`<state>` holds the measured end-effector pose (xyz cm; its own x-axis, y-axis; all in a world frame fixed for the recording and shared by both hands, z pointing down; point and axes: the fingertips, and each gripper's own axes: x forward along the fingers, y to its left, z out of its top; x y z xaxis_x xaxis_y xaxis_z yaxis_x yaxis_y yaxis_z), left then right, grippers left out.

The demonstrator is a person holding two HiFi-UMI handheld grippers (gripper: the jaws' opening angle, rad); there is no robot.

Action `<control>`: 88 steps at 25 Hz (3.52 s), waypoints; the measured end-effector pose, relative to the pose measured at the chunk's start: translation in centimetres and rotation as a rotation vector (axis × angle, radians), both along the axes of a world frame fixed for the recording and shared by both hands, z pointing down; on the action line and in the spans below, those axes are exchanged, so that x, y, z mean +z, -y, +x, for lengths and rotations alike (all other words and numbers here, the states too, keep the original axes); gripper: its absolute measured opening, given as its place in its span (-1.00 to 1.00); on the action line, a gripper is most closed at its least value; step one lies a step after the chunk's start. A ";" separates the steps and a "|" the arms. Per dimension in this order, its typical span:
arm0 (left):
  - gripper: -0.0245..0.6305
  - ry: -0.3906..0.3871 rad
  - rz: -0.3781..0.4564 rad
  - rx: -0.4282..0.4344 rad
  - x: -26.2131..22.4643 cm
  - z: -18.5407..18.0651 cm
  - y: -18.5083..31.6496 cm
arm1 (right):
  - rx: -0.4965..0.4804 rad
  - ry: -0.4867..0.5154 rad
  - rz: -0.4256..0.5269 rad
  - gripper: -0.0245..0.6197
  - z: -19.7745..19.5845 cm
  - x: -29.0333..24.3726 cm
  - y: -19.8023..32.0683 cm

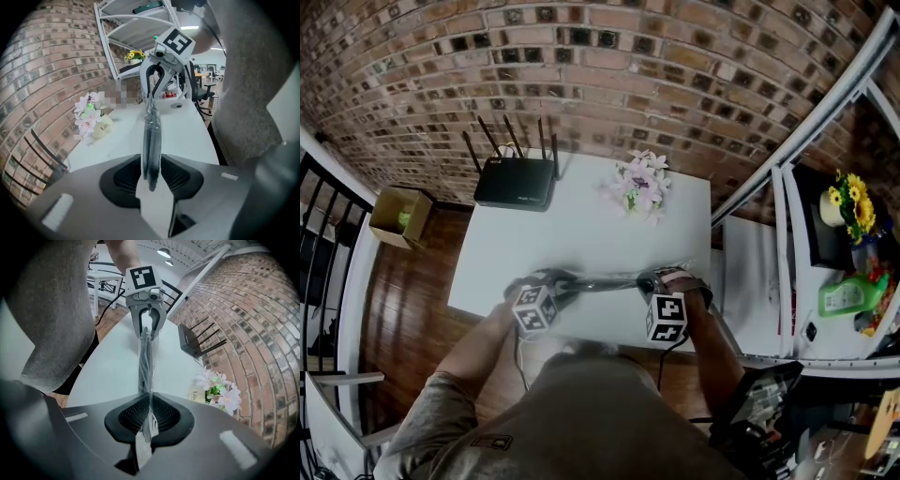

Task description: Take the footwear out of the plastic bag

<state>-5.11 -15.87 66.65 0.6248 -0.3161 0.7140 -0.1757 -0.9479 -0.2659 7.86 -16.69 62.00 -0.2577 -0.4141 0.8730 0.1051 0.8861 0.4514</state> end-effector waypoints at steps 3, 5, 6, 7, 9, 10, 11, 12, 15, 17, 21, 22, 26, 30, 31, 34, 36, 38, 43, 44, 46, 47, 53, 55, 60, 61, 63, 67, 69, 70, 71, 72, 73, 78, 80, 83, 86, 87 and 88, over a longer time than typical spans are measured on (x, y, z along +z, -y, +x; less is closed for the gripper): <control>-0.57 0.020 0.003 0.010 0.5 0.3 0.1 | -0.006 -0.008 0.006 -0.80 0.0 0.1 0.0; -0.61 0.019 0.012 0.010 0.4 0.4 0.1 | -0.009 -0.011 0.006 -0.80 0.2 0.1 0.0; -0.62 0.015 0.016 0.011 0.2 0.4 0.1 | -0.010 -0.012 0.007 -0.80 0.2 0.1 0.0; -0.63 0.010 0.022 0.011 0.0 0.4 0.2 | -0.011 -0.012 0.010 -0.80 0.3 0.2 0.0; -0.63 0.001 0.033 0.010 -0.7 0.3 0.2 | -0.011 -0.013 0.017 -0.79 0.4 0.2 0.0; -0.63 -0.002 0.037 0.011 -1.1 0.2 0.3 | -0.007 -0.015 0.018 -0.79 0.6 0.3 0.0; -0.63 -0.001 0.039 0.011 -1.3 0.1 0.3 | -0.002 -0.016 0.018 -0.79 0.7 0.3 0.1; -0.63 0.001 0.041 0.012 -1.6 -0.1 0.3 | 0.005 -0.015 0.021 -0.78 0.9 0.3 0.2; -0.63 -0.006 0.048 0.014 -2.4 -0.6 0.4 | 0.017 -0.017 0.019 -0.79 1.3 0.1 0.4; -0.64 -0.023 0.049 0.009 -3.0 -0.9 0.3 | 0.020 -0.019 0.021 -0.81 1.5 0.1 0.4; -0.64 -0.042 0.060 0.009 -4.1 -1.5 0.5 | 0.029 -0.030 0.050 -0.86 1.8 -0.5 1.0; -0.64 -0.042 0.063 0.007 -4.3 -1.8 0.6 | 0.035 -0.041 0.055 -0.86 2.0 -0.4 1.2; -0.65 -0.038 0.059 -0.011 -4.3 -2.8 0.6 | 0.067 -0.085 0.054 -0.87 3.6 0.0 1.5; -0.65 -0.038 0.048 -0.011 -3.9 -2.9 0.1 | 0.078 -0.091 0.033 -0.86 3.8 0.5 1.2; -0.65 -0.038 0.046 -0.010 -3.9 -2.9 0.0 | 0.083 -0.091 0.026 -0.86 3.8 0.7 1.2; -0.64 -0.041 0.040 -0.012 -3.7 -2.9 -0.2 | 0.107 -0.087 -0.003 -0.66 3.9 1.0 1.1; -0.64 -0.043 0.037 -0.016 -3.6 -2.9 -0.2 | 0.111 -0.075 -0.029 -0.46 3.6 0.8 0.9; -0.64 -0.044 0.038 -0.016 -3.6 -3.0 -0.2 | 0.097 -0.057 -0.045 -0.30 2.8 0.4 0.7; -0.65 -0.032 0.062 -0.005 -3.8 -2.8 -0.3 | 0.023 -0.054 -0.040 -0.22 0.3 0.4 1.0; -0.65 -0.029 0.068 -0.002 -3.9 -2.8 -0.3 | 0.008 -0.064 -0.032 -0.24 0.1 0.6 1.1; -0.65 -0.029 0.075 -0.004 -3.9 -2.8 -0.3 | -0.008 -0.084 -0.010 -0.60 0.0 0.9 1.3; -0.65 -0.032 0.077 -0.007 -4.0 -2.9 -0.3 | -0.008 -0.086 0.001 -0.76 0.0 0.9 1.4; -0.65 -0.056 0.080 -0.014 -4.6 -3.5 -0.7 | 0.023 -0.060 0.017 -0.80 0.6 0.4 1.4; -0.65 -0.064 0.073 -0.021 -4.5 -3.8 -0.9 | 0.032 -0.056 0.025 -0.84 0.8 0.2 1.2; -0.63 -0.045 0.042 -0.031 -3.0 -4.0 -1.6 | 0.044 -0.063 0.033 -0.89 0.6 1.0 0.8; -0.62 -0.039 0.035 -0.036 -2.6 -4.0 -1.7 | 0.048 -0.063 0.033 -0.89 0.6 1.1 0.8; -0.60 -0.034 0.015 -0.047 -2.1 -4.0 -1.7 | 0.052 -0.064 0.038 -0.89 0.5 0.9 1.0; -0.48 -0.025 -0.013 -0.049 -1.9 -3.1 -1.8 | 0.053 -0.063 0.030 -0.89 0.2 0.8 0.8; -0.43 -0.019 -0.022 -0.046 -1.7 -2.4 -1.8 | 0.052 -0.062 0.030 -0.89 0.0 0.8 0.8; -0.43 -0.013 -0.025 -0.042 -1.5 -2.1 -1.8 | 0.051 -0.062 0.034 -0.89 -0.1 0.6 0.9; -0.43 -0.003 -0.026 -0.038 -1.3 -1.9 -1.8 | 0.049 -0.062 0.035 -0.89 -0.1 0.6 0.9; -0.43 0.009 -0.025 -0.035 -1.1 -1.7 -1.7 | 0.048 -0.061 0.033 -0.89 -0.2 0.5 0.9; -0.44 0.020 -0.020 -0.034 -0.9 -1.6 -1.7 | 0.046 -0.062 0.032 -0.89 -0.3 0.6 0.9; -0.59 0.025 0.007 -0.039 -0.9 -1.4 -1.5 | 0.038 -0.073 0.033 -0.89 0.2 0.7 0.8; -0.60 0.023 0.018 -0.036 -1.3 -1.5 -1.5 | 0.043 -0.091 0.043 -0.89 0.7 0.9 0.9; -0.62 0.034 0.030 -0.044 -1.6 -2.8 -1.5 | 0.078 -0.118 0.057 -0.89 2.2 1.0 1.2; -0.63 0.035 0.041 -0.066 -1.7 -4.4 -1.7 | 0.114 -0.120 0.061 -0.89 3.4 1.0 1.3; -0.63 0.030 0.041 -0.073 -1.9 -4.8 -1.9 | 0.123 -0.117 0.061 -0.89 3.7 1.1 1.2; -0.63 0.022 0.041 -0.081 -2.0 -5.1 -2.1 | 0.131 -0.113 0.065 -0.89 4.0 1.1 1.3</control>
<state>-10.19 -13.82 64.63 0.5799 -0.3941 0.7131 -0.2453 -0.9191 -0.3085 11.82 -17.95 63.06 -0.0992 -0.4942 0.8637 0.0439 0.8649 0.5000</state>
